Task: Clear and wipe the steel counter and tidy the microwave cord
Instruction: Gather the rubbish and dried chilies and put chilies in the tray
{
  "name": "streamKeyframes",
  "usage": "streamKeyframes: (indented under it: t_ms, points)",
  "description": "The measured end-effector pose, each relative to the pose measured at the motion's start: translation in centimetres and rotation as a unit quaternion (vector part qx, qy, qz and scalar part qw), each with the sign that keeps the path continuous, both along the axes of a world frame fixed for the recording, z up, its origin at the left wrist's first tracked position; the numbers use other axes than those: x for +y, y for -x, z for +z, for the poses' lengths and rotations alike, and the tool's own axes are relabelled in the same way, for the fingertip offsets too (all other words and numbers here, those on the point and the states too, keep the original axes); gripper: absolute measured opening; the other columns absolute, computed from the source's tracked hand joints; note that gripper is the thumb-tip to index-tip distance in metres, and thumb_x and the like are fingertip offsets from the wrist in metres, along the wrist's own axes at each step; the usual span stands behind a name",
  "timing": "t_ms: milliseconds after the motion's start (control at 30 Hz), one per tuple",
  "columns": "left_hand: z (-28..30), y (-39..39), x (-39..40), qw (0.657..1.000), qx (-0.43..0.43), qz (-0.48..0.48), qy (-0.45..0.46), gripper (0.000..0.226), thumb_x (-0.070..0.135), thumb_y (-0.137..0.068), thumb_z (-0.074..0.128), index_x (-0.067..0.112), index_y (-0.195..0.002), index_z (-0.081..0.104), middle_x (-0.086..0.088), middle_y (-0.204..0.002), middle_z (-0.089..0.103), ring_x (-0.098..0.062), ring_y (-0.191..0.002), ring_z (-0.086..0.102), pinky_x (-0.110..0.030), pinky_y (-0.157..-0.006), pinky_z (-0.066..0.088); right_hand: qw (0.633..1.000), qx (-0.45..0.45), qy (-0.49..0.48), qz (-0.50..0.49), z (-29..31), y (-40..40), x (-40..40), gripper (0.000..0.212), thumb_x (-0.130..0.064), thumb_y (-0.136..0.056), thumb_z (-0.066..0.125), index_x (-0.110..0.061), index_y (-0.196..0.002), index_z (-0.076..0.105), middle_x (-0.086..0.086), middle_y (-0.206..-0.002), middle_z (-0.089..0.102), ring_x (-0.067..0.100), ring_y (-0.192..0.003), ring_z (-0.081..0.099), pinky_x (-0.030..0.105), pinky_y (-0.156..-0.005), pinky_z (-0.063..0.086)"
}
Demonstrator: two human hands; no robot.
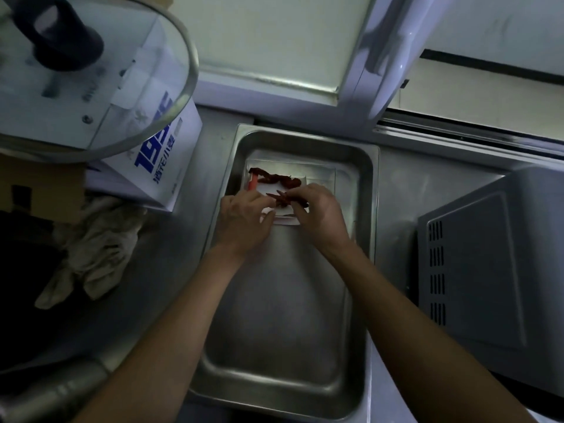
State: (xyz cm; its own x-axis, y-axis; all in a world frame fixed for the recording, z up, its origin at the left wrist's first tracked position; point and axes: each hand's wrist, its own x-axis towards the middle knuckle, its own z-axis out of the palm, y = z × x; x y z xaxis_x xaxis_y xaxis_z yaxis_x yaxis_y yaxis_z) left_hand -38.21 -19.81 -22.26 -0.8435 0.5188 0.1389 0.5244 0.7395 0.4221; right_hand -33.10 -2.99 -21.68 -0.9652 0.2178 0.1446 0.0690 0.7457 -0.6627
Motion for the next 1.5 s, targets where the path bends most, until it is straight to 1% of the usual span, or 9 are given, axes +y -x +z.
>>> streamKeyframes:
  t_ms: [267, 400, 533, 600, 700, 900, 1167, 1333, 1500]
  points:
    - [0.1, 0.1, -1.7, 0.999, 0.002, 0.039, 0.009, 0.017, 0.033, -0.089, 0.068, 0.026, -0.103, 0.071, 0.006, -0.103, 0.071, -0.015, -0.094, 0.061, -0.031, -0.085, 0.032, 0.999, -0.018, -0.046, 0.018, -0.1, 0.6, -1.2, 0.019, -0.008, -0.086, 0.068, -0.016, -0.102, 0.075, 0.003, -0.095, 0.071, 0.022, -0.088, 0.062, 0.040, -0.077, 0.053]
    - [0.5, -0.8, -2.2, 0.999, -0.029, 0.035, 0.000, 0.026, 0.034, -0.091, 0.066, 0.024, -0.114, 0.069, 0.003, -0.113, 0.070, -0.017, -0.101, 0.061, -0.036, -0.090, 0.040, 0.999, -0.014, -0.044, -0.009, 1.0, -1.1, -1.2, 0.022, -0.008, -0.085, 0.069, -0.016, -0.105, 0.074, 0.001, -0.100, 0.072, 0.019, -0.092, 0.063, 0.034, -0.081, 0.052]
    - [2.1, -2.6, -2.5, 0.997, -0.075, 0.021, 0.006, 0.036, 0.035, -0.094, 0.060, 0.022, -0.127, 0.061, 0.000, -0.127, 0.063, -0.020, -0.114, 0.056, -0.039, -0.096, 0.040, 0.998, -0.031, -0.057, -0.017, 2.5, -4.9, -1.4, 0.025, -0.011, -0.090, 0.066, -0.015, -0.114, 0.071, 0.003, -0.112, 0.071, 0.019, -0.104, 0.063, 0.036, -0.090, 0.053]
    - [3.2, -4.1, -2.5, 0.995, -0.096, 0.015, 0.001, 0.039, 0.036, -0.095, 0.058, 0.020, -0.131, 0.058, -0.002, -0.132, 0.060, -0.022, -0.121, 0.053, -0.040, -0.101, 0.041, 0.996, -0.057, -0.058, -0.025, 3.3, -7.5, -1.5, 0.029, -0.016, -0.093, 0.063, -0.019, -0.121, 0.066, 0.000, -0.122, 0.067, 0.015, -0.114, 0.059, 0.033, -0.099, 0.049]
    - [4.8, -6.7, -2.3, 0.994, -0.108, 0.001, 0.001, 0.041, 0.038, -0.097, 0.054, 0.020, -0.133, 0.055, -0.003, -0.133, 0.059, -0.024, -0.125, 0.051, -0.047, -0.103, 0.042, 0.997, -0.052, -0.056, -0.033, 4.4, -11.6, -1.8, 0.031, -0.019, -0.093, 0.063, -0.020, -0.124, 0.065, -0.001, -0.126, 0.065, 0.014, -0.118, 0.057, 0.033, -0.102, 0.048]
    - [6.9, -13.3, -1.2, 0.996, -0.072, -0.040, 0.023, 0.040, 0.040, -0.097, 0.054, 0.022, -0.133, 0.057, 0.000, -0.134, 0.060, -0.022, -0.123, 0.052, -0.042, -0.101, 0.041, 0.996, -0.027, -0.058, -0.057, 6.1, -19.4, -2.1, 0.032, -0.018, -0.090, 0.067, -0.017, -0.122, 0.066, 0.001, -0.122, 0.067, 0.019, -0.114, 0.061, 0.041, -0.095, 0.052]
    - [9.6, -23.3, -0.5, 0.987, -0.011, -0.140, 0.084, 0.040, 0.038, -0.098, 0.054, 0.022, -0.134, 0.056, 0.000, -0.134, 0.060, -0.023, -0.120, 0.053, -0.042, -0.097, 0.043, 0.993, 0.016, -0.059, -0.097, 8.2, -30.9, -1.6, 0.031, -0.015, -0.089, 0.068, -0.010, -0.119, 0.067, 0.006, -0.118, 0.069, 0.026, -0.107, 0.065, 0.041, -0.090, 0.054]
    - [11.3, -31.5, 0.3, 0.975, -0.011, -0.201, 0.099, 0.041, 0.035, -0.096, 0.056, 0.018, -0.133, 0.056, -0.003, -0.134, 0.060, -0.026, -0.122, 0.054, -0.041, -0.096, 0.043, 0.985, -0.002, -0.074, -0.154, 9.4, -40.8, -1.2, 0.038, -0.017, -0.084, 0.069, -0.011, -0.122, 0.067, 0.009, -0.121, 0.068, 0.035, -0.106, 0.064, 0.046, -0.087, 0.054]
    - [12.6, -40.3, 2.3, 0.961, -0.012, -0.261, 0.086, 0.049, 0.035, -0.096, 0.057, 0.018, -0.142, 0.050, -0.004, -0.141, 0.055, -0.026, -0.124, 0.054, -0.041, -0.099, 0.044, 0.971, -0.018, -0.092, -0.219, 10.6, -52.1, -0.5, 0.038, -0.013, -0.081, 0.067, -0.011, -0.120, 0.067, 0.013, -0.114, 0.069, 0.039, -0.098, 0.066, 0.051, -0.079, 0.055]
